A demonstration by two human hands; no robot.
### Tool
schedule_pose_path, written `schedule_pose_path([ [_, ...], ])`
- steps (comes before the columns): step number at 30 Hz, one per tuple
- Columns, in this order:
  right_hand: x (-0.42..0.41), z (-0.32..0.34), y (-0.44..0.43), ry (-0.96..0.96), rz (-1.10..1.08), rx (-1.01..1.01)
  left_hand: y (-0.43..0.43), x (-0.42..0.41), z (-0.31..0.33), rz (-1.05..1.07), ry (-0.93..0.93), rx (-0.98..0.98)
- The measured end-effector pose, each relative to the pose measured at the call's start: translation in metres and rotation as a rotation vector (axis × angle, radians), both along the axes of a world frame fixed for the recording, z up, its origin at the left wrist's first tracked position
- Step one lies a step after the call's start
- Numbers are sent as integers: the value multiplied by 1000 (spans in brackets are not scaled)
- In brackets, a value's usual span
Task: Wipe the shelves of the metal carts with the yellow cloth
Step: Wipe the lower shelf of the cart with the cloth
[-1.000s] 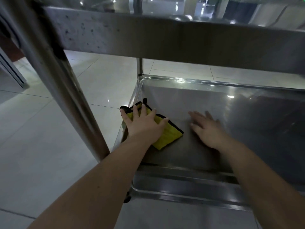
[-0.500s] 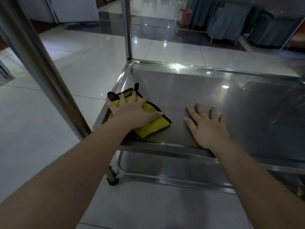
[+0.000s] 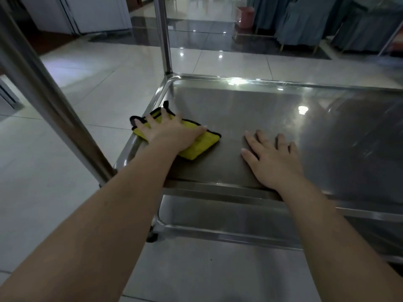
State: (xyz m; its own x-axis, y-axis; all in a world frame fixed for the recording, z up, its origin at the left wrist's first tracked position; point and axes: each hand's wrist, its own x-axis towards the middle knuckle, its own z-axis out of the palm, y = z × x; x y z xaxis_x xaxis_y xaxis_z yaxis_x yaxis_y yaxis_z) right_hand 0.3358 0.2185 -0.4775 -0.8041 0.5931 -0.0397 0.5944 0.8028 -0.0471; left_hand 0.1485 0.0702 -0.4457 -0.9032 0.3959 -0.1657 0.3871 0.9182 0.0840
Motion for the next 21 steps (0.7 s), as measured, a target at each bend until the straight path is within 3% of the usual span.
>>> schedule_pose_path([
  [4,-2,-2,3,19,-11,-8,24,-9,3,-8,-14,172],
  [6,-3,-2,4,13,-10,-14,8,-13,-1,-222,57,233],
  [9,-3,-4,4,9,-14,-11,-22,-8,-4,-584,75,121],
  [16,2,-10,1,21,2,52,-43,45,-17,-487,32,35],
  [21,-1,-12,-2,29,8,102,-8,11,-12,-384,-16,3],
])
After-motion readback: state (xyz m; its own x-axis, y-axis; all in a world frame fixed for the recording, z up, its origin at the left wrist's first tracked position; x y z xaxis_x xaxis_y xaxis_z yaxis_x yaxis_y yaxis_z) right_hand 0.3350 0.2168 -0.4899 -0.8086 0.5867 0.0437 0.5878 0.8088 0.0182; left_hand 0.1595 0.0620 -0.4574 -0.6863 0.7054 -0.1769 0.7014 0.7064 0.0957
